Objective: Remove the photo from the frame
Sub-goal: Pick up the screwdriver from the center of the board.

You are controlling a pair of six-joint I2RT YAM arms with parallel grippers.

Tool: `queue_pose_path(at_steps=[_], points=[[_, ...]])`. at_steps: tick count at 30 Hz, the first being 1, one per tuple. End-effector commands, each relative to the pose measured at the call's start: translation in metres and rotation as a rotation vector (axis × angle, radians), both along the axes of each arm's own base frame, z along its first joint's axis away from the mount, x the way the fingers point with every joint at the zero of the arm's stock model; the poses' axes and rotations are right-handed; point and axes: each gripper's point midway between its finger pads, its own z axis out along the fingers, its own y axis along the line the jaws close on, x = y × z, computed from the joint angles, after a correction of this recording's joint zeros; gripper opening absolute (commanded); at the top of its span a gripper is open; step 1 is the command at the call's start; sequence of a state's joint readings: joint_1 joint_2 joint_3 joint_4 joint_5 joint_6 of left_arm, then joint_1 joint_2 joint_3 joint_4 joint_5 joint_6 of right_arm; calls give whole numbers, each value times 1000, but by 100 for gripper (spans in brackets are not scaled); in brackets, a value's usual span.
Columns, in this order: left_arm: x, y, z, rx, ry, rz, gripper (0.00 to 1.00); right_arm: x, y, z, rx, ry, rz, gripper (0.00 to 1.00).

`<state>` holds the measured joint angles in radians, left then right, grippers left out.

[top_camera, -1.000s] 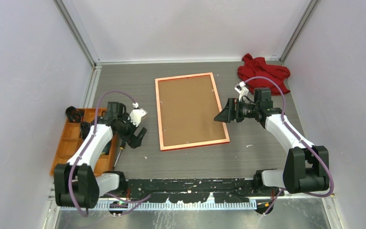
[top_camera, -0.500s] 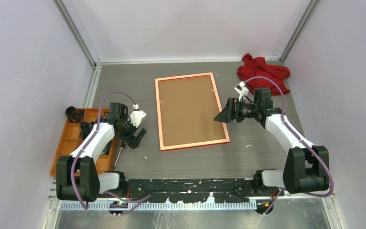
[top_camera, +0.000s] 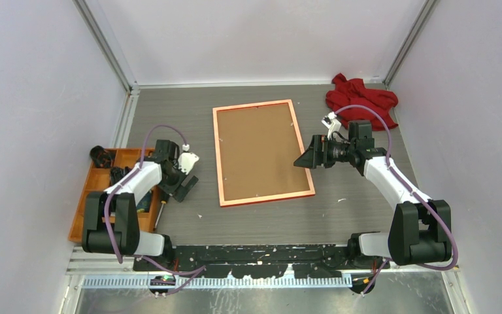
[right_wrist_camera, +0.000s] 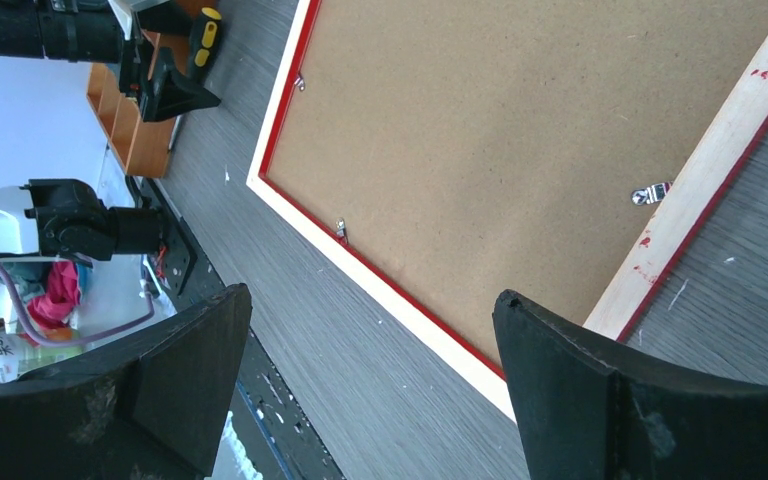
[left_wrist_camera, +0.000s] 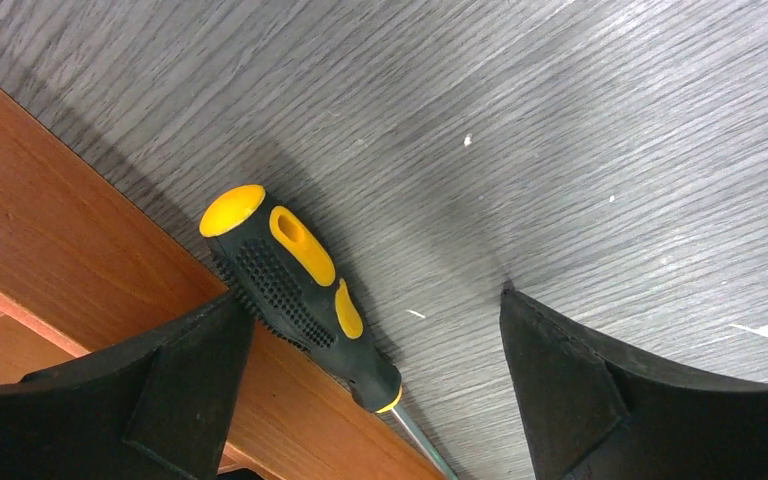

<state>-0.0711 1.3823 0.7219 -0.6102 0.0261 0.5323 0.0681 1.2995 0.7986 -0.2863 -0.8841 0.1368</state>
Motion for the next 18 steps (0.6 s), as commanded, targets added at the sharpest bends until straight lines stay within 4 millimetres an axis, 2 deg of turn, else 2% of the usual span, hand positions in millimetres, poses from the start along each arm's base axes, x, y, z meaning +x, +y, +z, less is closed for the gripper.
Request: queue_pose_path(at_steps=[1,7,13,18], points=[[1,-1,-8,4,14,6,90,7,1,22,2,-81,8,95],[3,-2,-7,-4,17,-4,76,7,1,22,1,-83,9,95],[11,-9,2,-38,5,-8,30,6,1,22,0,-87,13,95],[22,-19,22,-95,-32,-3,9,6,1,24,-1,-95,15,95]])
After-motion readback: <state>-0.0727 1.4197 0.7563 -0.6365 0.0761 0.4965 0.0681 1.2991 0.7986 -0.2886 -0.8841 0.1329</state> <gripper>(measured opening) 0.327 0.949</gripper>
